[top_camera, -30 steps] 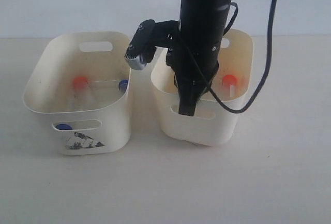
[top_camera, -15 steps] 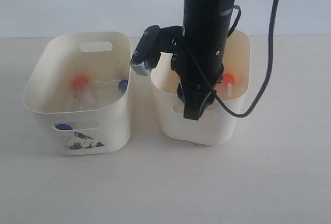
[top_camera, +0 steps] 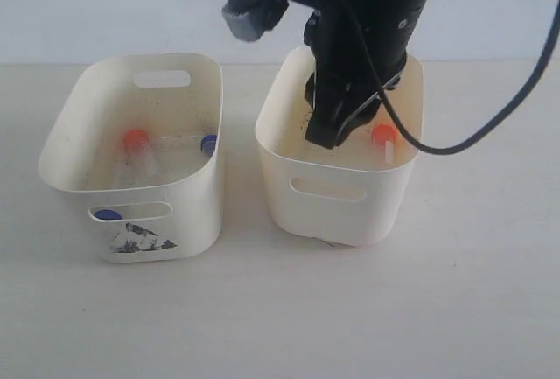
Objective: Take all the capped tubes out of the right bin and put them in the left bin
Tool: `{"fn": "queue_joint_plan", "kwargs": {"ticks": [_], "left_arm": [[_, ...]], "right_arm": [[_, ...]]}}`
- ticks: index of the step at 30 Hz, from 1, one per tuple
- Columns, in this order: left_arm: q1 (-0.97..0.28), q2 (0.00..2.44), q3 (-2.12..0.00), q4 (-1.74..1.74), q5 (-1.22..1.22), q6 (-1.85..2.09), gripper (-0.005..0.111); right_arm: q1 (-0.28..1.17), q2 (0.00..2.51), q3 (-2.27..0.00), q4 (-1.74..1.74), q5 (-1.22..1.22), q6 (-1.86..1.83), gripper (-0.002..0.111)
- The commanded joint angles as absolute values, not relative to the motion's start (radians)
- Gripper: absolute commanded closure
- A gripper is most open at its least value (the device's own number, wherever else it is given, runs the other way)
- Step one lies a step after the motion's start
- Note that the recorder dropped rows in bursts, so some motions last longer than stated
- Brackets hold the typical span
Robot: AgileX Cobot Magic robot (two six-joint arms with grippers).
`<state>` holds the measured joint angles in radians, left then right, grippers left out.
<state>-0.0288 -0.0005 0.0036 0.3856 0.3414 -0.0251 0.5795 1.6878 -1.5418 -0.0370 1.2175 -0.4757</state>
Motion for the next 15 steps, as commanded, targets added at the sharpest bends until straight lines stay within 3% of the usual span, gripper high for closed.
{"fn": "queue_joint_plan", "kwargs": {"ticks": [1,5,10,15], "left_arm": [[-0.033,0.000,0.000,0.383,0.336,-0.035,0.102],[-0.033,0.000,0.000,0.383,0.336,-0.035,0.102],[-0.033,0.000,0.000,0.383,0.336,-0.035,0.102],[-0.033,0.000,0.000,0.383,0.336,-0.035,0.102]], "right_arm": [[0.579,1.637,-1.548,-0.039,1.095,-0.252,0.077],[0.579,1.650,-1.548,-0.052,0.889,0.129,0.106],[0.579,1.711,-1.567,-0.133,0.772,0.434,0.108],[0.577,1.841,-1.688,-0.332,0.973,0.623,0.108]]}}
